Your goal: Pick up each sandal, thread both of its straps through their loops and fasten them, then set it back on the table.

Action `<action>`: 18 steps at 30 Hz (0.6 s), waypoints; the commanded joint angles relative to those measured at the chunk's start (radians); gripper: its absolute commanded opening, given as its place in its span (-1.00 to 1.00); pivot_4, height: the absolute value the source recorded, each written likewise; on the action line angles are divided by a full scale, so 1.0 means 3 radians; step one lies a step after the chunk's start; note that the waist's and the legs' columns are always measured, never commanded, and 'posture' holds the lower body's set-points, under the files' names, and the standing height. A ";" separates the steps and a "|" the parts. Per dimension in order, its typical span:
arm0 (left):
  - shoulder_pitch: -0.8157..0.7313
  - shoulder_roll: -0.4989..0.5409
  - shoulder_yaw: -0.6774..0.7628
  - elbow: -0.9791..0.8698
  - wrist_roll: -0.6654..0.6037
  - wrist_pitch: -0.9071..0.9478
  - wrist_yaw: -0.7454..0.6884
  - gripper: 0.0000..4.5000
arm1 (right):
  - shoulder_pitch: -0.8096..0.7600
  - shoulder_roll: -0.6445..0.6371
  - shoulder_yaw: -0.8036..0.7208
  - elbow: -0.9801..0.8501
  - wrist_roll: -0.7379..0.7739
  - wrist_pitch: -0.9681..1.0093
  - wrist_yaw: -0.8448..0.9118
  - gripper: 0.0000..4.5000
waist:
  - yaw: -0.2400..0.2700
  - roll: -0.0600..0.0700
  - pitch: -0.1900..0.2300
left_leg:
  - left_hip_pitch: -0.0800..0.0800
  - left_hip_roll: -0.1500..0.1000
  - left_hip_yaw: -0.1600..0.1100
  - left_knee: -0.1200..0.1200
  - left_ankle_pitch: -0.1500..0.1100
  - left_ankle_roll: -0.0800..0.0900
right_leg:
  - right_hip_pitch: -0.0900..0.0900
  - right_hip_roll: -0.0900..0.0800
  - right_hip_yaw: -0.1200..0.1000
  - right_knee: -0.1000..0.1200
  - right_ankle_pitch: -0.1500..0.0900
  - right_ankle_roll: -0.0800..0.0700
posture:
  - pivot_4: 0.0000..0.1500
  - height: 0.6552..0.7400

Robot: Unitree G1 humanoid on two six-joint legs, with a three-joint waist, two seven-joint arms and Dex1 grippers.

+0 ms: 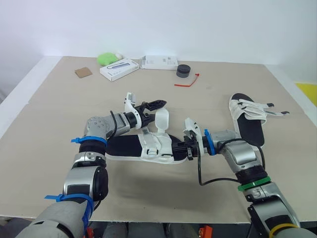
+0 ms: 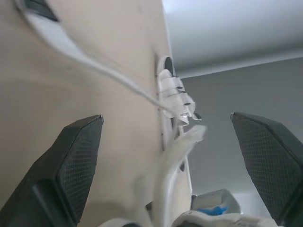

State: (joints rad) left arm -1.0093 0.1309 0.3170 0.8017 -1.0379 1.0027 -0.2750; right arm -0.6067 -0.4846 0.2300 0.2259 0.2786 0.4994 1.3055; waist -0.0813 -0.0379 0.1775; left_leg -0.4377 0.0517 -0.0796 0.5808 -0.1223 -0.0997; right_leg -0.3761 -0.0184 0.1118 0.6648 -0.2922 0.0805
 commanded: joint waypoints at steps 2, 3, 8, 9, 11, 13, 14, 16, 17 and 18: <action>-0.0335 -0.0043 0.0129 0.0293 0.0209 -0.0228 -0.0150 0.98 | 0.0086 0.0008 0.0099 0.0111 -0.0098 0.0067 -0.0113 -1.00 | -0.0001 0.0000 0.0000 | 0.0000 0.0000 0.0000 0.0000 0.0000 0.0000 | 0.0000 0.0000 0.0000 0.0000 0.0000 0.0000 | 1.00 1.00; -0.0374 -0.0052 0.0124 0.0352 0.0264 -0.0267 -0.0168 0.98 | 0.0084 0.0013 0.0098 0.0115 -0.0098 0.0067 -0.0117 -1.00 | -0.0004 0.0000 0.0000 | 0.0000 0.0000 0.0000 0.0000 0.0000 0.0000 | 0.0000 0.0000 0.0000 0.0000 0.0000 0.0000 | 1.00 1.00; -0.0508 -0.0118 0.0106 0.0557 0.0538 -0.0403 -0.0266 0.41 | 0.0086 0.0026 0.0086 0.0108 -0.0092 0.0074 -0.0135 -1.00 | -0.0006 0.0000 0.0001 | 0.0000 0.0000 -0.0001 -0.0002 0.0000 0.0000 | 0.0000 0.0000 -0.0001 0.0000 -0.0001 0.0000 | 1.00 1.00; -0.0528 -0.0125 0.0117 0.0573 0.0565 -0.0409 -0.0301 0.31 | 0.0090 0.0024 0.0083 0.0102 -0.0090 0.0075 -0.0137 -1.00 | -0.0007 0.0000 0.0001 | 0.0000 0.0000 -0.0001 -0.0002 0.0000 0.0000 | 0.0000 0.0000 -0.0001 0.0000 0.0000 0.0001 | 1.00 1.00; -0.0556 -0.0131 0.0141 0.0601 0.0621 -0.0411 -0.0344 0.03 | 0.0094 0.0019 0.0077 0.0098 -0.0087 0.0076 -0.0137 -1.00 | -0.0012 0.0001 0.0002 | 0.0000 0.0000 -0.0001 -0.0002 0.0000 0.0000 | 0.0000 0.0000 -0.0001 0.0000 0.0000 0.0001 | 1.00 1.00; -0.0576 -0.0133 0.0170 0.0617 0.0666 -0.0415 -0.0373 -0.31 | 0.0090 0.0018 0.0073 0.0104 -0.0087 0.0074 -0.0138 -1.00 | -0.0012 0.0001 0.0002 | 0.0000 0.0000 -0.0001 -0.0003 0.0000 0.0000 | 0.0000 0.0000 -0.0001 0.0000 0.0000 0.0001 | 1.00 1.00; -0.0556 -0.0140 0.0131 0.0520 0.0723 -0.0484 -0.0434 -0.56 | 0.0087 0.0019 0.0073 0.0107 -0.0088 0.0071 -0.0139 -1.00 | -0.0012 0.0001 0.0002 | 0.0000 0.0000 -0.0001 -0.0003 0.0000 0.0000 | 0.0000 0.0000 -0.0001 0.0000 -0.0001 0.0001 | 1.00 1.00; -0.0517 -0.0153 0.0056 0.0344 0.0807 -0.0538 -0.0544 -0.81 | 0.0081 0.0023 0.0071 0.0110 -0.0086 0.0071 -0.0139 -1.00 | -0.0013 0.0002 0.0003 | 0.0000 0.0000 -0.0001 -0.0004 0.0000 0.0000 | -0.0001 0.0000 -0.0001 0.0000 0.0000 0.0001 | 1.00 1.00; -0.0506 -0.0155 0.0029 0.0284 0.0837 -0.0534 -0.0590 -0.98 | 0.0076 0.0028 0.0072 0.0114 -0.0085 0.0072 -0.0140 -1.00 | -0.0013 0.0002 0.0003 | 0.0000 0.0000 -0.0001 -0.0004 0.0000 0.0000 | -0.0001 0.0000 -0.0001 0.0000 0.0000 0.0001 | 1.00 1.00; -0.0491 -0.0162 0.0019 0.0220 0.0848 -0.0497 -0.0610 -0.98 | 0.0070 0.0033 0.0071 0.0121 -0.0084 0.0072 -0.0141 -1.00 | -0.0012 0.0002 0.0004 | 0.0000 0.0000 -0.0001 -0.0004 0.0000 0.0000 | 0.0000 0.0000 -0.0001 0.0000 0.0000 0.0001 | 1.00 1.00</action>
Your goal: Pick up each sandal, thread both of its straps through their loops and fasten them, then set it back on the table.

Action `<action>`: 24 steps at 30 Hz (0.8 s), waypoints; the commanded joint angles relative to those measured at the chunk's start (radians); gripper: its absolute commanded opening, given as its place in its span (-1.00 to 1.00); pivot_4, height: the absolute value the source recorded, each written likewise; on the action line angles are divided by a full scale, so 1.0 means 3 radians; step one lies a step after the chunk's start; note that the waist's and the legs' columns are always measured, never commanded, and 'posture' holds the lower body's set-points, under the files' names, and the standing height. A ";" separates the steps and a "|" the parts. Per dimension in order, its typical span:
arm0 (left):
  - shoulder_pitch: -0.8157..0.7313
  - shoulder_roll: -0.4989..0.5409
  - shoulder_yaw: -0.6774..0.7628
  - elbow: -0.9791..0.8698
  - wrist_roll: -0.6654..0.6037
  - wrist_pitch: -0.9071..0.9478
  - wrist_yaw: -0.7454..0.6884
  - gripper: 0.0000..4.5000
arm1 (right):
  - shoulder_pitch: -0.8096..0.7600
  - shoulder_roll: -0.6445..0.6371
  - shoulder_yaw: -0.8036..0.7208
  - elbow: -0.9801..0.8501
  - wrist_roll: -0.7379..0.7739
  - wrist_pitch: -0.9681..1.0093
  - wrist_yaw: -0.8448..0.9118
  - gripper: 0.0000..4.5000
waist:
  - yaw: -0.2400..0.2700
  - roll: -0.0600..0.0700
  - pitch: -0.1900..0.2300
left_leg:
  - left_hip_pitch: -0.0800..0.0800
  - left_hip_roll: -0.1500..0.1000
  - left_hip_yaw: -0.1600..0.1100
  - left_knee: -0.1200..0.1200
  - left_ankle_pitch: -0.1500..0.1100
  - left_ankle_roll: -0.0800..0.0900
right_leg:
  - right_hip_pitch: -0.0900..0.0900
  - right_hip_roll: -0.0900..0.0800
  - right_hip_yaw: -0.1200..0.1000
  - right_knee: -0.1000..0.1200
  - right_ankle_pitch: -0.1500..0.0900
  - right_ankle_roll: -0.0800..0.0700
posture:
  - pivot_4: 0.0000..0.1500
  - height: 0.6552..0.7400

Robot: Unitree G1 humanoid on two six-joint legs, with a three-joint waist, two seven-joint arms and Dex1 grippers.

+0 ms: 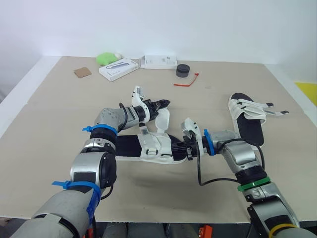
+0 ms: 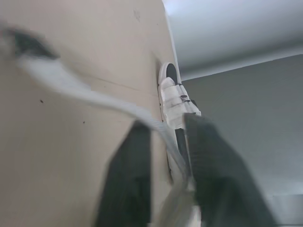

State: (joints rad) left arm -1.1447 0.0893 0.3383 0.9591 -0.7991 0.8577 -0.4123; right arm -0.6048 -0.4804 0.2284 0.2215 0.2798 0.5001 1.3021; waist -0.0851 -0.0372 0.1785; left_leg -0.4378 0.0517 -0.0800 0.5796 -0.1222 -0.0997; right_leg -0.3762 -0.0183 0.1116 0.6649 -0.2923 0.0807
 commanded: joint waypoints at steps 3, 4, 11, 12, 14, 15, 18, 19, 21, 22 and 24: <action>0.0069 -0.0059 -0.0077 -0.0661 0.0023 0.0098 -0.0219 -0.98 | 0.0057 0.0033 0.0080 0.0157 -0.0095 0.0056 -0.0135 -1.00 | -0.0002 0.0000 0.0000 | 0.0000 0.0000 0.0000 0.0000 0.0000 0.0000 | 0.0000 0.0000 0.0000 0.0000 0.0000 0.0000 | 1.00 1.00; 0.0172 -0.0069 -0.0136 -0.0949 0.0009 0.0147 -0.0259 -0.98 | 0.0056 0.0037 0.0077 0.0159 -0.0093 0.0054 -0.0137 -1.00 | -0.0005 0.0001 0.0000 | 0.0001 0.0000 0.0000 0.0000 0.0000 0.0000 | 0.0001 0.0000 0.0000 0.0000 0.0000 0.0000 | 1.00 1.00; 0.1159 0.0185 -0.0891 -0.2998 0.0210 -0.0109 -0.0838 -0.98 | 0.0082 0.0032 0.0066 0.0133 -0.0086 0.0056 -0.0131 -1.00 | -0.0039 0.0005 0.0001 | 0.0003 0.0002 -0.0001 -0.0007 0.0001 0.0001 | 0.0003 0.0001 0.0001 0.0000 0.0000 -0.0001 | 1.00 1.00; 0.1314 0.0262 -0.1017 -0.3244 0.0294 -0.0274 -0.0981 -0.98 | 0.0084 0.0030 0.0065 0.0133 -0.0085 0.0055 -0.0129 -1.00 | -0.0037 0.0005 0.0001 | 0.0003 0.0002 -0.0001 -0.0009 0.0002 0.0000 | 0.0004 0.0001 0.0001 0.0001 0.0000 -0.0001 | 1.00 1.00; 0.1610 0.0455 -0.1303 -0.3590 0.0577 -0.0795 -0.1363 -0.98 | 0.0084 0.0028 0.0066 0.0141 -0.0089 0.0049 -0.0127 -1.00 | -0.0035 0.0006 0.0001 | 0.0005 0.0002 -0.0002 -0.0009 0.0002 0.0001 | 0.0006 0.0001 0.0001 0.0000 0.0000 -0.0001 | 1.00 1.00; 0.1738 0.0550 -0.1439 -0.3692 0.0732 -0.1071 -0.1537 -0.98 | 0.0083 0.0028 0.0067 0.0146 -0.0092 0.0046 -0.0125 -1.00 | -0.0033 0.0006 0.0001 | 0.0006 0.0002 -0.0002 -0.0009 0.0002 0.0001 | 0.0007 0.0000 0.0002 0.0000 0.0000 -0.0002 | 1.00 1.00; 0.2105 0.0831 -0.1790 -0.3788 0.1298 -0.2258 -0.2110 -0.98 | 0.0076 0.0030 0.0075 0.0152 -0.0096 0.0040 -0.0121 -1.00 | -0.0020 0.0006 0.0001 | 0.0007 0.0002 0.0000 -0.0008 0.0003 0.0002 | 0.0007 0.0000 0.0002 -0.0001 -0.0004 -0.0014 | 1.00 1.00; 0.2183 0.0893 -0.1866 -0.3736 0.1458 -0.2671 -0.2265 -0.98 | 0.0074 0.0032 0.0078 0.0152 -0.0096 0.0040 -0.0122 -1.00 | -0.0019 0.0006 0.0001 | 0.0007 0.0002 0.0001 -0.0008 0.0003 0.0003 | 0.0007 -0.0001 0.0002 -0.0001 -0.0006 -0.0020 | 1.00 1.00; 0.2260 0.0937 -0.1936 -0.3537 0.1691 -0.3407 -0.2446 -0.98 | 0.0070 0.0037 0.0084 0.0156 -0.0096 0.0034 -0.0121 -1.00 | -0.0015 0.0006 0.0001 | 0.0007 0.0002 0.0003 -0.0008 0.0004 0.0003 | 0.0006 -0.0002 0.0002 -0.0001 -0.0007 -0.0023 | 1.00 1.00; 0.2270 0.0941 -0.1955 -0.3416 0.1786 -0.3757 -0.2498 -0.98 | 0.0069 0.0040 0.0087 0.0159 -0.0097 0.0031 -0.0121 -1.00 | -0.0015 0.0006 0.0001 | 0.0007 0.0002 0.0003 -0.0008 0.0004 0.0004 | 0.0005 -0.0003 0.0002 -0.0001 -0.0007 -0.0024 | 1.00 1.00; 0.2246 0.0945 -0.1984 -0.3180 0.1941 -0.4363 -0.2573 -0.98 | 0.0068 0.0045 0.0093 0.0161 -0.0100 0.0026 -0.0121 -1.00 | -0.0015 0.0006 0.0001 | 0.0007 0.0004 0.0006 -0.0008 0.0004 0.0005 | 0.0002 -0.0004 0.0002 -0.0001 -0.0007 -0.0026 | 1.00 1.00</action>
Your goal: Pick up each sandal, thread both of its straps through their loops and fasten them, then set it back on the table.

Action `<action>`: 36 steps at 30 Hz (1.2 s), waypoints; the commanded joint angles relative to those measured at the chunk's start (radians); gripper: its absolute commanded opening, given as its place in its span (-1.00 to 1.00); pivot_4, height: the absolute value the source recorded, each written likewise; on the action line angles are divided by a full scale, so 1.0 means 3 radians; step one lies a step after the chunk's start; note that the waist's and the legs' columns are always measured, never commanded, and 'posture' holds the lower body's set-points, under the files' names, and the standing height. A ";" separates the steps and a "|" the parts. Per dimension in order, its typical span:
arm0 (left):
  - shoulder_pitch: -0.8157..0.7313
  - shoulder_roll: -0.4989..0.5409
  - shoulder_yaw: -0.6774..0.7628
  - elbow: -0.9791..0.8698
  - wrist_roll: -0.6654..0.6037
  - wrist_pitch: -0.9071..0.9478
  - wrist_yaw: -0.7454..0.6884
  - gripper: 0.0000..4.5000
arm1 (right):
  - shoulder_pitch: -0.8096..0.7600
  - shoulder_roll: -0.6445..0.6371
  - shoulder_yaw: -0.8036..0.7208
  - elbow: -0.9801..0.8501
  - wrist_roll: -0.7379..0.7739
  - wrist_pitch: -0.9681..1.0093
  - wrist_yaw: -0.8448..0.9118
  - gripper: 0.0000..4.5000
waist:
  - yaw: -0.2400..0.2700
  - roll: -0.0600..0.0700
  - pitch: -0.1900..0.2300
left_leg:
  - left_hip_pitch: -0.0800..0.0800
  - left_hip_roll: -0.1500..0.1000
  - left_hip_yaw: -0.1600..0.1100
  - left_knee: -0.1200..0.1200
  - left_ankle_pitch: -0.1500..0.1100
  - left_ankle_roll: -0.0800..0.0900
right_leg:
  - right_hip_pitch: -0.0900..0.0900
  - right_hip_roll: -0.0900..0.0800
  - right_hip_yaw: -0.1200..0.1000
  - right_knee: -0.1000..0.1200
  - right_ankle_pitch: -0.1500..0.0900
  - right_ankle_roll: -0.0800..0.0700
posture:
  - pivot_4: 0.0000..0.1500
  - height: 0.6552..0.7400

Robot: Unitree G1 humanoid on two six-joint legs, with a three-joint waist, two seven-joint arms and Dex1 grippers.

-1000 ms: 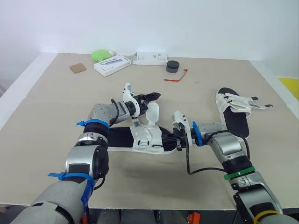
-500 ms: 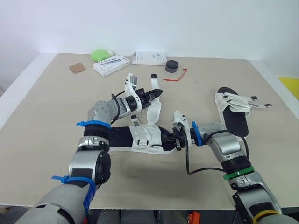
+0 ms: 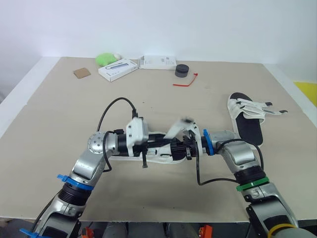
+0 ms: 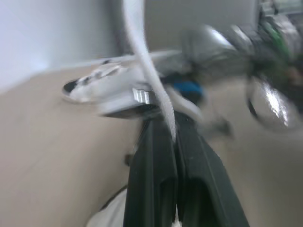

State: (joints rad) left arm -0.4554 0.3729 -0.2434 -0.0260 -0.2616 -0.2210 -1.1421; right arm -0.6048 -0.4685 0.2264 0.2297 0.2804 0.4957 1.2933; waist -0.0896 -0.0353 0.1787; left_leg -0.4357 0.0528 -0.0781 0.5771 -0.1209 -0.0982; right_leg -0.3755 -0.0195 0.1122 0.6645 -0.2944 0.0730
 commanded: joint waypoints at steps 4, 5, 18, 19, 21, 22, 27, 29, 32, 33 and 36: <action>-0.0214 -0.0022 -0.0048 0.0518 0.0346 -0.1544 -0.0102 -0.98 | 0.0057 0.0010 0.0109 0.0161 -0.0110 0.0021 -0.0085 -1.00 | 0.0000 0.0000 0.0000 | -0.0001 0.0002 0.0001 -0.0001 -0.0001 0.0003 | -0.0002 0.0001 0.0000 0.0000 -0.0001 -0.0001 | 1.00 1.00; -0.0256 -0.0019 -0.0050 0.0568 0.0319 -0.1629 -0.0112 -0.87 | 0.0056 0.0008 0.0110 0.0159 -0.0109 0.0021 -0.0084 -1.00 | 0.0000 0.0000 0.0000 | -0.0001 0.0003 0.0001 -0.0001 -0.0001 0.0004 | -0.0002 0.0002 0.0000 0.0000 -0.0001 -0.0001 | 1.00 1.00; -0.0192 0.0730 -0.0221 0.0462 -0.0032 -0.1623 -0.0606 0.76 | -0.0024 0.0005 0.0139 0.0256 -0.0125 -0.0035 -0.0038 -1.00 | -0.0019 0.0005 0.0000 | 0.0001 0.0006 0.0001 -0.0001 0.0003 0.0009 | 0.0000 0.0004 0.0000 0.0004 0.0002 -0.0001 | 1.00 1.00; -0.0156 0.0850 -0.0238 0.0406 -0.0080 -0.1458 -0.0689 0.76 | -0.0031 0.0004 0.0140 0.0267 -0.0126 -0.0040 -0.0033 -1.00 | -0.0019 0.0005 0.0000 | 0.0001 0.0007 0.0001 -0.0001 0.0003 0.0009 | 0.0000 0.0005 0.0000 0.0005 0.0002 -0.0001 | 1.00 1.00; -0.0076 0.1059 -0.0245 0.0275 -0.0152 -0.1048 -0.0790 0.76 | -0.0043 0.0000 0.0139 0.0285 -0.0127 -0.0048 -0.0022 -1.00 | -0.0018 0.0006 0.0001 | 0.0001 0.0008 0.0001 -0.0001 0.0003 0.0009 | 0.0000 0.0005 0.0000 0.0005 0.0002 -0.0002 | 1.00 1.00; -0.0024 0.1154 -0.0229 0.0196 -0.0221 -0.0868 -0.0838 0.76 | -0.0049 -0.0001 0.0139 0.0292 -0.0128 -0.0053 -0.0016 -1.00 | -0.0020 0.0006 0.0001 | 0.0001 0.0008 0.0001 -0.0001 0.0003 0.0010 | 0.0000 0.0005 0.0000 0.0005 0.0002 -0.0002 | 1.00 1.00; 0.0240 0.1293 -0.0145 -0.0251 -0.0495 0.0226 -0.0604 0.76 | -0.0065 0.0000 0.0147 0.0307 -0.0128 -0.0061 0.0001 -1.00 | -0.0021 0.0007 0.0001 | 0.0002 0.0011 0.0003 -0.0001 0.0004 0.0011 | 0.0000 0.0004 0.0000 0.0005 0.0002 -0.0003 | 1.00 1.00; 0.0395 0.1363 -0.0168 -0.0615 -0.0749 0.0914 -0.0474 0.76 | -0.0075 0.0005 0.0151 0.0309 -0.0126 -0.0056 0.0000 -1.00 | -0.0021 0.0007 0.0002 | 0.0002 0.0013 0.0005 -0.0001 0.0004 0.0011 | 0.0000 0.0005 0.0000 0.0005 0.0002 -0.0003 | 1.00 1.00; 0.0552 0.1422 -0.0215 -0.1002 -0.1025 0.1737 -0.0275 0.76 | -0.0080 -0.0004 0.0150 0.0292 -0.0118 -0.0042 0.0001 -1.00 | -0.0021 0.0009 0.0003 | 0.0001 0.0018 0.0004 -0.0001 0.0003 0.0011 | -0.0002 0.0009 -0.0001 0.0006 0.0002 -0.0005 | 1.00 1.00; 0.0584 0.1426 -0.0232 -0.1087 -0.1076 0.1964 -0.0193 0.76 | -0.0080 -0.0010 0.0146 0.0284 -0.0115 -0.0034 0.0001 -1.00 | -0.0021 0.0010 0.0003 | 0.0002 0.0018 0.0004 -0.0001 0.0003 0.0011 | -0.0002 0.0009 -0.0001 0.0006 0.0002 -0.0006 | 1.00 1.00; 0.0577 0.1301 -0.0237 -0.1170 -0.1191 0.2546 0.0109 0.76 | -0.0065 -0.0035 0.0134 0.0262 -0.0109 -0.0018 0.0003 -1.00 | -0.0018 0.0011 0.0004 | 0.0002 0.0018 0.0004 -0.0001 0.0003 0.0011 | -0.0004 0.0010 -0.0001 0.0006 0.0002 -0.0006 | 1.00 1.00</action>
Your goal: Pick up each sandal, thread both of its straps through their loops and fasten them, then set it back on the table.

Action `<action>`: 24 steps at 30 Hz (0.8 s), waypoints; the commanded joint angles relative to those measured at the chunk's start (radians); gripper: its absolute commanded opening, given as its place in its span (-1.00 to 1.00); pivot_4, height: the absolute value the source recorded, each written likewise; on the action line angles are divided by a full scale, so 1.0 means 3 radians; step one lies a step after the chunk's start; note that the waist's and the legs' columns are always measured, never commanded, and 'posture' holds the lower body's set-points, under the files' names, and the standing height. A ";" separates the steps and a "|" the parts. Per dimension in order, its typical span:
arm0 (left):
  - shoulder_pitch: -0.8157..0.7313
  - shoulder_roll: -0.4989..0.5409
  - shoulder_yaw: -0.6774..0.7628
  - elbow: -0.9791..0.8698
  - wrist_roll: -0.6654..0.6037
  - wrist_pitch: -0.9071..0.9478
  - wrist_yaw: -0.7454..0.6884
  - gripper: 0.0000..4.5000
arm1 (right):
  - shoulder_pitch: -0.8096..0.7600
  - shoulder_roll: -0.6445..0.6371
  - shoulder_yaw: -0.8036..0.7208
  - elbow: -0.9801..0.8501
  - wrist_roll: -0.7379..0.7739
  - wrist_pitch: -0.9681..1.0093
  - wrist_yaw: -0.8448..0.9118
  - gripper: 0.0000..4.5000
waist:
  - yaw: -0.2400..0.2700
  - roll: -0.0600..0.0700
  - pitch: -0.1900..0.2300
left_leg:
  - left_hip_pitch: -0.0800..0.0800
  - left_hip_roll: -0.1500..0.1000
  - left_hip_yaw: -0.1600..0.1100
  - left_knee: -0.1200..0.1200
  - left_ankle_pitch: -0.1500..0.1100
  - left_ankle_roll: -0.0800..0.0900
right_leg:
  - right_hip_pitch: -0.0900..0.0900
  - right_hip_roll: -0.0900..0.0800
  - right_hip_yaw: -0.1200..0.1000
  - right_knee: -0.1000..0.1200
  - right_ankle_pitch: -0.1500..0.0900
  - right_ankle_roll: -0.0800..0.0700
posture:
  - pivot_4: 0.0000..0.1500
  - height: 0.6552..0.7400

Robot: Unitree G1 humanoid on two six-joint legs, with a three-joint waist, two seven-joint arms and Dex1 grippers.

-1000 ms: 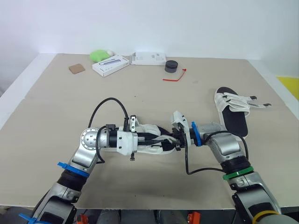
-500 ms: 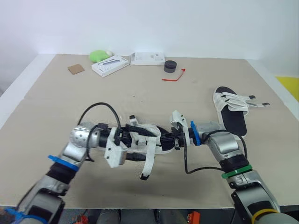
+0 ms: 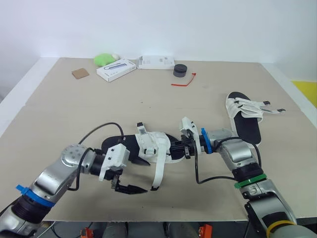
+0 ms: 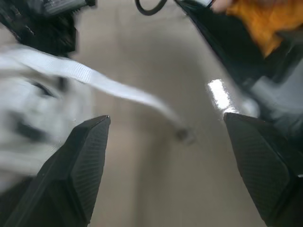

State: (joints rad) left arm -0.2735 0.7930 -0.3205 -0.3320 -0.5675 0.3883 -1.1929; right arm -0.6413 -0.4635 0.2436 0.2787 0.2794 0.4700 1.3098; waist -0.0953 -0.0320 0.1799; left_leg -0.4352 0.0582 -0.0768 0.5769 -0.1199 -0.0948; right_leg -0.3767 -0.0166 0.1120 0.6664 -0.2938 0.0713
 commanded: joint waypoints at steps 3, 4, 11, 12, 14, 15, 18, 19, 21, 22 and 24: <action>-0.0226 -0.0366 0.0112 -0.0036 -0.0564 0.1378 0.0647 0.76 | 0.0097 -0.0075 0.0074 0.0061 -0.0105 0.0084 -0.0057 -1.00 | 0.0018 0.0000 0.0001 | 0.0000 -0.0002 0.0000 0.0004 0.0000 0.0000 | 0.0001 0.0000 0.0000 0.0000 0.0000 0.0000 | 1.00 1.00; -0.0270 -0.0416 0.0132 -0.0022 -0.0655 0.1578 0.0702 0.76 | 0.0104 -0.0077 0.0074 0.0054 -0.0104 0.0088 -0.0061 -1.00 | 0.0019 0.0000 0.0001 | -0.0001 -0.0002 0.0000 0.0007 0.0000 0.0000 | 0.0001 0.0000 -0.0001 0.0000 0.0001 0.0001 | 1.00 1.00; -0.0737 -0.0885 0.0376 0.0262 -0.1366 0.2907 0.1139 0.76 | 0.0154 -0.0095 0.0039 -0.0036 -0.0089 0.0155 -0.0108 -1.00 | 0.0031 0.0001 0.0001 | -0.0003 -0.0004 -0.0002 0.0008 -0.0001 -0.0001 | 0.0002 0.0002 -0.0002 0.0000 0.0001 0.0002 | 1.00 1.00; -0.0814 -0.0909 0.0406 0.0288 -0.1469 0.3068 0.1142 0.76 | 0.0167 -0.0102 0.0032 -0.0052 -0.0086 0.0161 -0.0111 -1.00 | 0.0033 0.0001 0.0001 | -0.0003 -0.0004 -0.0003 0.0008 -0.0001 0.0000 | 0.0001 0.0002 -0.0002 0.0000 0.0001 0.0003 | 1.00 1.00; -0.0888 -0.0910 0.0401 0.0258 -0.1541 0.3251 0.1146 0.76 | 0.0188 -0.0111 0.0024 -0.0074 -0.0083 0.0170 -0.0120 -1.00 | 0.0034 0.0001 0.0001 | -0.0003 -0.0005 -0.0003 0.0008 -0.0001 -0.0001 | 0.0001 0.0002 -0.0002 0.0000 0.0002 0.0003 | 1.00 1.00; -0.0902 -0.0888 0.0364 0.0214 -0.1538 0.3299 0.1142 0.76 | 0.0194 -0.0110 0.0019 -0.0083 -0.0081 0.0178 -0.0129 -1.00 | 0.0037 0.0001 0.0001 | -0.0003 -0.0005 -0.0004 0.0008 -0.0001 -0.0001 | 0.0002 0.0002 -0.0002 0.0000 0.0002 0.0003 | 1.00 1.00; -0.0889 -0.0885 0.0353 0.0143 -0.1534 0.3373 0.1166 0.39 | 0.0206 -0.0107 0.0006 -0.0105 -0.0076 0.0196 -0.0145 -1.00 | 0.0039 0.0001 0.0001 | -0.0004 -0.0006 -0.0005 0.0008 -0.0003 -0.0004 | 0.0003 0.0002 -0.0002 -0.0001 0.0000 0.0005 | 1.00 1.00; -0.0886 -0.0895 0.0372 0.0141 -0.1534 0.3389 0.1180 0.13 | 0.0211 -0.0108 0.0003 -0.0112 -0.0074 0.0199 -0.0150 -1.00 | 0.0040 0.0001 0.0001 | -0.0004 -0.0006 -0.0005 0.0008 -0.0003 -0.0004 | 0.0003 0.0002 -0.0002 -0.0001 0.0000 0.0005 | 1.00 1.00; -0.0881 -0.0901 0.0389 0.0131 -0.1527 0.3407 0.1195 -0.29 | 0.0217 -0.0108 -0.0001 -0.0121 -0.0071 0.0206 -0.0157 -1.00 | 0.0044 0.0001 0.0001 | -0.0004 -0.0006 -0.0006 0.0008 -0.0003 -0.0004 | 0.0003 0.0002 -0.0002 -0.0001 0.0000 0.0005 | 1.00 1.00; -0.0878 -0.0900 0.0394 0.0122 -0.1531 0.3417 0.1198 -0.44 | 0.0218 -0.0108 -0.0002 -0.0125 -0.0070 0.0208 -0.0157 -1.00 | 0.0045 0.0001 0.0001 | -0.0004 -0.0006 -0.0006 0.0008 -0.0003 -0.0004 | 0.0003 0.0002 -0.0002 -0.0001 0.0000 0.0005 | 1.00 1.00; -0.0873 -0.0898 0.0404 0.0110 -0.1540 0.3433 0.1200 -0.81 | 0.0217 -0.0105 -0.0003 -0.0126 -0.0069 0.0212 -0.0159 -1.00 | 0.0047 0.0001 0.0001 | -0.0004 -0.0006 -0.0006 0.0009 -0.0003 -0.0004 | 0.0003 0.0002 -0.0002 -0.0001 0.0000 0.0004 | 1.00 1.00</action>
State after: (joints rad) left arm -0.5318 0.5248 -0.2197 -0.2636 -1.0036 1.4096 -0.8322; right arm -0.6040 -0.4791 0.2215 0.2135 0.2808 0.5082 1.2835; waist -0.0812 -0.0318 0.1802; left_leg -0.4363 0.0563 -0.0785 0.5798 -0.1209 -0.0960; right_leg -0.3758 -0.0161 0.1115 0.6662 -0.2937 0.0727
